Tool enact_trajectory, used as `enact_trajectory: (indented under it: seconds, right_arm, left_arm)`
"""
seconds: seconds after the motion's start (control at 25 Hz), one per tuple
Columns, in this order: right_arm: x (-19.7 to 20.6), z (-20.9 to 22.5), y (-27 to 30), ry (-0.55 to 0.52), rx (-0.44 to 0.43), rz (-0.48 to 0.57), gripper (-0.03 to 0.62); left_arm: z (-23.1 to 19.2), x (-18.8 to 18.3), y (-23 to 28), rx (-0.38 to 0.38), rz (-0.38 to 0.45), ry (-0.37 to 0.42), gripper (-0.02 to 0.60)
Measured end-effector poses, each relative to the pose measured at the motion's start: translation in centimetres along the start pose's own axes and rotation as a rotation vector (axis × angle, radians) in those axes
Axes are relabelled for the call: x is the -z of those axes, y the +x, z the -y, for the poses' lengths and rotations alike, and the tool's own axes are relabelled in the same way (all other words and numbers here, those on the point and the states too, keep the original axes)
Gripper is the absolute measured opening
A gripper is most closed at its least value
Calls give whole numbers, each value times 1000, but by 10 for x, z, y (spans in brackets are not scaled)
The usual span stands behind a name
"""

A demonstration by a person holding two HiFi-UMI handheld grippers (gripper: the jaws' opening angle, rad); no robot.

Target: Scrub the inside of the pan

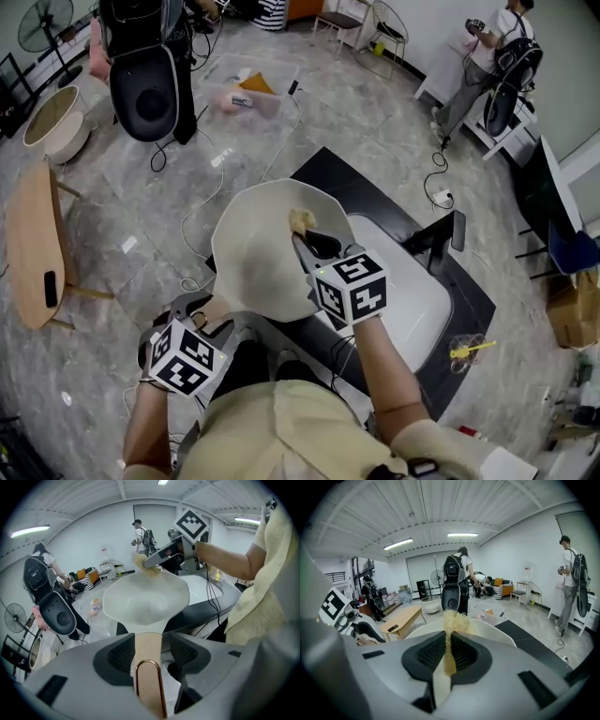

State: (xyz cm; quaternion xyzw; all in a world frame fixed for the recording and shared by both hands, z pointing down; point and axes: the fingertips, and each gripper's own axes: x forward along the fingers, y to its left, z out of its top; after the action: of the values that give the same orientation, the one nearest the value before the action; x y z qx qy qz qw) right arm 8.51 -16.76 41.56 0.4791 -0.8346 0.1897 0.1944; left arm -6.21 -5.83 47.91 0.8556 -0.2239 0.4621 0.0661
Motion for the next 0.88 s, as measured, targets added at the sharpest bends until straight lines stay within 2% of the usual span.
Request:
enact_trajectory:
  seconds: [0.2,0.52,0.72,0.88]
  right_arm:
    - [4,5,38,14,48,-55,43]
    - [20,40,83,44,207,-129,43]
    - [32,58,106,34,270,-173,43]
    - [39,64,121,-1,280,-190,44]
  left_arm:
    - [-6,3,6,62,19,6,236]
    - [-8,8,13,144,25,48,236]
    - [-10,8,15,136,-1,89,235]
    - [-9,8,17,134,3,85,235]
